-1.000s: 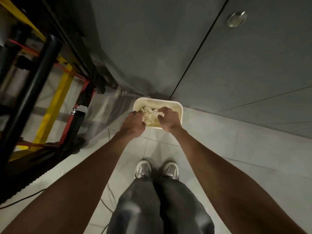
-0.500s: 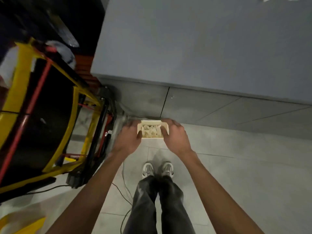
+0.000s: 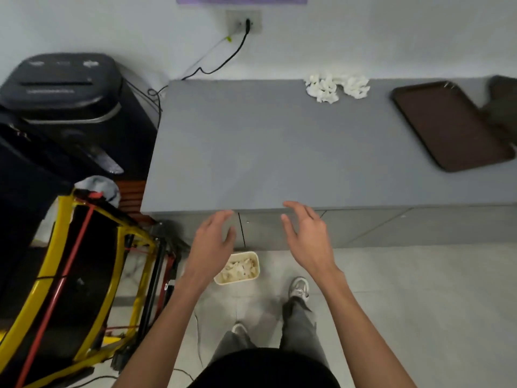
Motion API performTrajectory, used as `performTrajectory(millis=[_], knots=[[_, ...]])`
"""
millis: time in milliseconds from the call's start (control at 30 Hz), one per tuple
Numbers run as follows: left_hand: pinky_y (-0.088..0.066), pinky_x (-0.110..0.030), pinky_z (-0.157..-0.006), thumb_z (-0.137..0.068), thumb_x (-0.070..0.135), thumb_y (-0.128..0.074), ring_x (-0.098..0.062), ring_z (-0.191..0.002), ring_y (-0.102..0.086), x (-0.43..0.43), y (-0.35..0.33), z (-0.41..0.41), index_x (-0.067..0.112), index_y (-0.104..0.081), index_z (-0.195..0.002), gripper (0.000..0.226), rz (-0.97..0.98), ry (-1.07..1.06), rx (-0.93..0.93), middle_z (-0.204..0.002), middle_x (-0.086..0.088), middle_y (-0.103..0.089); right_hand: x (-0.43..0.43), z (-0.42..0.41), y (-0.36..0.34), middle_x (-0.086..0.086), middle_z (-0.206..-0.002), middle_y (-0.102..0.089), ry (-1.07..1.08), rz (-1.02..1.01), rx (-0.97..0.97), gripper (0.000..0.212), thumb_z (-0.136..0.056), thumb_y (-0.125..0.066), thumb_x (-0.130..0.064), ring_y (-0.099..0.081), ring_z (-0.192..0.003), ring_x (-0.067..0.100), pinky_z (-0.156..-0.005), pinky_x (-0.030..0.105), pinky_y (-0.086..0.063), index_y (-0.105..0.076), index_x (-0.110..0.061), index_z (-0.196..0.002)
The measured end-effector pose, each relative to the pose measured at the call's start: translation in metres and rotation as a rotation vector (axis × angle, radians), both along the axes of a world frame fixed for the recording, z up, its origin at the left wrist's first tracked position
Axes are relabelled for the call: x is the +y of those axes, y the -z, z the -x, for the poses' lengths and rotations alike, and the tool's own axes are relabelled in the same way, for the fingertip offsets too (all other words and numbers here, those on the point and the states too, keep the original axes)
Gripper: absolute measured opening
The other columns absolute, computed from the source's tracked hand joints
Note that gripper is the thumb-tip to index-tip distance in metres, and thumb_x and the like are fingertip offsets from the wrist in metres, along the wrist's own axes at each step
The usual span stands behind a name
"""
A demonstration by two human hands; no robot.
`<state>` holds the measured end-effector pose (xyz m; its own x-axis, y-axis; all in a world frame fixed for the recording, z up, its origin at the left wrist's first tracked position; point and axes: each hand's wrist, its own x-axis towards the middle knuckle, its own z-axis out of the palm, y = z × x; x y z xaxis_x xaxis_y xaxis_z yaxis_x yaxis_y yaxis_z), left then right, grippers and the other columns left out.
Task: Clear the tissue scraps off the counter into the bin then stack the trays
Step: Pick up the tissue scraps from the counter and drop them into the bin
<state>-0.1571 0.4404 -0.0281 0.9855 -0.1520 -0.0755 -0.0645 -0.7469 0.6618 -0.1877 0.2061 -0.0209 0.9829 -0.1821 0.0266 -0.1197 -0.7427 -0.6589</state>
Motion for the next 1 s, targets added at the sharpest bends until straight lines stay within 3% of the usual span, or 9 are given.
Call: performTrajectory(millis=[100, 500, 633, 733, 833, 900, 1000], knots=[[-0.042, -0.023, -0.103, -0.1, 0.022, -0.064, -0.014, -0.12, -0.062, -0.032, 0.001, -0.033, 0.022, -0.062, -0.13, 0.03, 0.011, 0.009, -0.043, -0.13, 0.006, -0.067, -0.042, -0.021, -0.003, -0.003, -0.135, -0.067, 0.059, -0.023, -0.037, 0.031, -0.107, -0.054, -0.036, -0.062, -0.125, 0.022, -0.105, 0.038, -0.051, -0.062, -0.028, -0.135], [-0.058, -0.039, -0.093, -0.093, 0.012, -0.07, -0.016, -0.103, -0.074, -0.21, 0.032, -0.191, 0.02, -0.069, -0.116, 0.025, 0.111, -0.132, -0.052, -0.11, 0.004, -0.077, -0.233, -0.177, 0.032, 0.003, -0.123, -0.071, 0.041, 0.023, 0.016, 0.026, -0.099, -0.065, -0.024, -0.07, -0.106, 0.03, -0.092, 0.039, -0.057, -0.065, -0.027, -0.125], [-0.055, -0.03, -0.095, -0.094, 0.013, -0.069, -0.016, -0.107, -0.073, -0.255, 0.043, -0.222, 0.02, -0.067, -0.12, 0.027, 0.123, -0.141, -0.013, -0.113, 0.004, -0.076, -0.274, -0.244, 0.046, 0.008, -0.119, -0.072, -0.018, 0.042, 0.029, 0.028, -0.094, -0.066, -0.023, -0.07, -0.108, 0.035, -0.092, 0.043, -0.057, -0.065, -0.024, -0.122], [-0.046, -0.025, -0.095, -0.093, 0.01, -0.07, -0.023, -0.111, -0.07, -0.272, 0.052, -0.236, 0.015, -0.067, -0.123, 0.031, 0.078, -0.12, -0.016, -0.118, -0.003, -0.075, -0.287, -0.296, 0.051, 0.008, -0.126, -0.068, -0.051, 0.059, 0.1, 0.029, -0.097, -0.064, -0.027, -0.065, -0.115, 0.036, -0.093, 0.046, -0.055, -0.061, -0.024, -0.126], [-0.049, -0.037, -0.097, -0.091, 0.01, -0.07, -0.038, -0.112, -0.067, -0.279, 0.071, -0.257, 0.011, -0.065, -0.129, 0.039, -0.009, -0.063, 0.027, -0.125, -0.014, -0.069, -0.291, -0.354, 0.051, 0.008, -0.135, -0.061, -0.086, 0.071, 0.154, 0.036, -0.099, -0.062, -0.023, -0.06, -0.121, 0.037, -0.094, 0.047, -0.053, -0.055, -0.025, -0.134], [-0.051, -0.046, -0.103, -0.09, 0.021, -0.065, -0.042, -0.123, -0.061, -0.278, 0.089, -0.272, 0.012, -0.058, -0.139, 0.05, -0.058, -0.058, 0.089, -0.138, -0.017, -0.061, -0.289, -0.389, 0.053, 0.007, -0.141, -0.055, -0.13, 0.12, 0.164, 0.042, -0.099, -0.059, -0.02, -0.059, -0.124, 0.037, -0.096, 0.049, -0.054, -0.051, -0.026, -0.14], [-0.025, -0.055, -0.124, -0.095, 0.047, -0.05, -0.034, -0.157, -0.023, -0.27, 0.119, -0.284, 0.022, -0.038, -0.159, 0.07, -0.213, -0.022, 0.095, -0.169, -0.006, -0.029, -0.283, -0.435, 0.061, 0.006, -0.144, -0.052, -0.19, 0.227, 0.137, 0.045, -0.099, -0.053, -0.015, -0.058, -0.121, 0.039, -0.095, 0.05, -0.053, -0.05, -0.025, -0.143]])
